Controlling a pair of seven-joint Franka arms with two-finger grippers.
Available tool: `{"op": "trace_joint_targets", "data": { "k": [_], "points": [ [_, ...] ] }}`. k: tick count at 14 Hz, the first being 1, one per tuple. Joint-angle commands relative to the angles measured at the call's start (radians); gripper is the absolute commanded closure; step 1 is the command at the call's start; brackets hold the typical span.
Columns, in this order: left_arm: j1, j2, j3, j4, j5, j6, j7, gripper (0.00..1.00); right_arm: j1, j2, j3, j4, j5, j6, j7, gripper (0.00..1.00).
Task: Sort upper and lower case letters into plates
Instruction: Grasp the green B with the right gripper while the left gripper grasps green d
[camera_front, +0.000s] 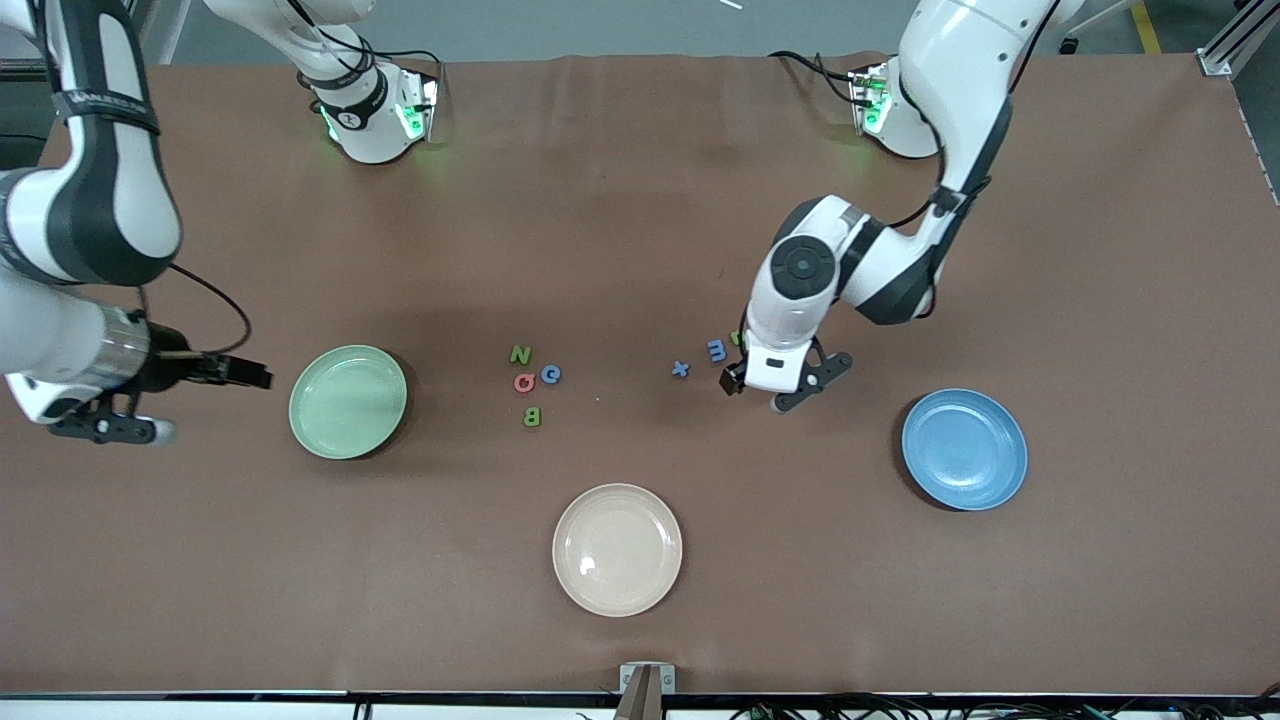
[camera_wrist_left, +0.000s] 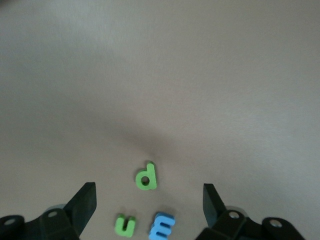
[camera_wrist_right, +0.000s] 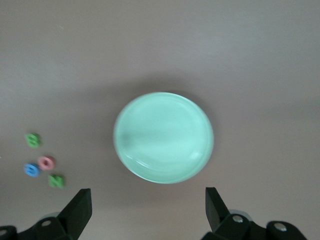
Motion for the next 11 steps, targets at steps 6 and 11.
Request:
{"op": "trace_joint_targets", "data": {
  "k": [6, 11],
  "points": [
    [-0.014, 0.077, 0.005, -0.018, 0.090, 0.072, -0.211, 0.24, 0.283, 0.215, 0.003, -0.022, 0.028, 0.407, 0.427, 0.00],
    [-0.003, 0.077, 0.002, -0.043, 0.079, 0.118, -0.239, 0.44, 0.373, 0.322, 0.000, -0.005, 0.016, 0.509, 0.546, 0.06]
  ]
}}
